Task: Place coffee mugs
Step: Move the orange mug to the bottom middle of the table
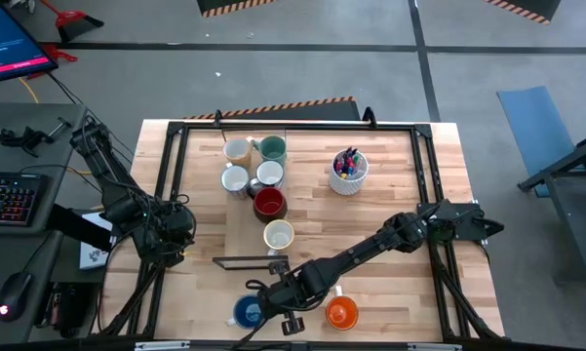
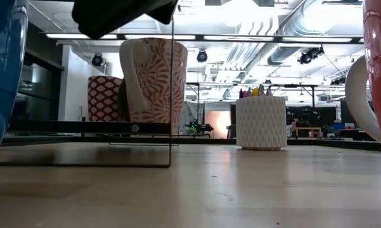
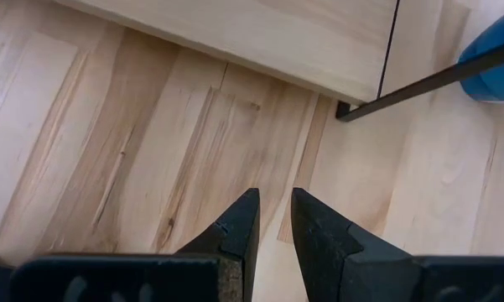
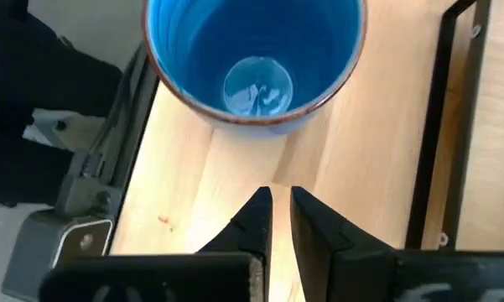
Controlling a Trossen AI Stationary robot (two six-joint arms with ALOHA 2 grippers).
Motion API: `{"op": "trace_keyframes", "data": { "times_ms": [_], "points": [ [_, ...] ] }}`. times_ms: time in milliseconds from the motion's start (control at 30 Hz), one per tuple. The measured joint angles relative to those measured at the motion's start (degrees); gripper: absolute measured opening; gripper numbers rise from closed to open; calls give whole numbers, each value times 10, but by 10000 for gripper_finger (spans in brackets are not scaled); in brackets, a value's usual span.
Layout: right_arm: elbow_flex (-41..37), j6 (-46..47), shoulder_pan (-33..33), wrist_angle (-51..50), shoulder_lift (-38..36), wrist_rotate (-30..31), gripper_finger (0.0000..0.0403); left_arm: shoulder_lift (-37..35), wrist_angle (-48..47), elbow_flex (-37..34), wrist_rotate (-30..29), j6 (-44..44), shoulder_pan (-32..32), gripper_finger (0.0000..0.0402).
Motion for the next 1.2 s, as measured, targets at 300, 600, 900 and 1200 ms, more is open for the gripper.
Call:
{"op": "trace_keyframes", "data": {
  "times_ms": [300, 600, 900, 1200],
  "points": [
    [0, -14, 14, 56, -8, -37, 26, 0, -1, 0, -1, 4, 0, 62],
    [0, 34, 53, -13, -43, -45, 26, 0, -1, 0, -6, 4, 0, 62],
    [0, 261, 112, -207, -72, -5, 26, 0, 0, 0, -7, 4, 0, 62],
    [0, 440, 161, -328, -72, 3, 66, 0, 0, 0, -9, 4, 0, 62]
  ]
}}
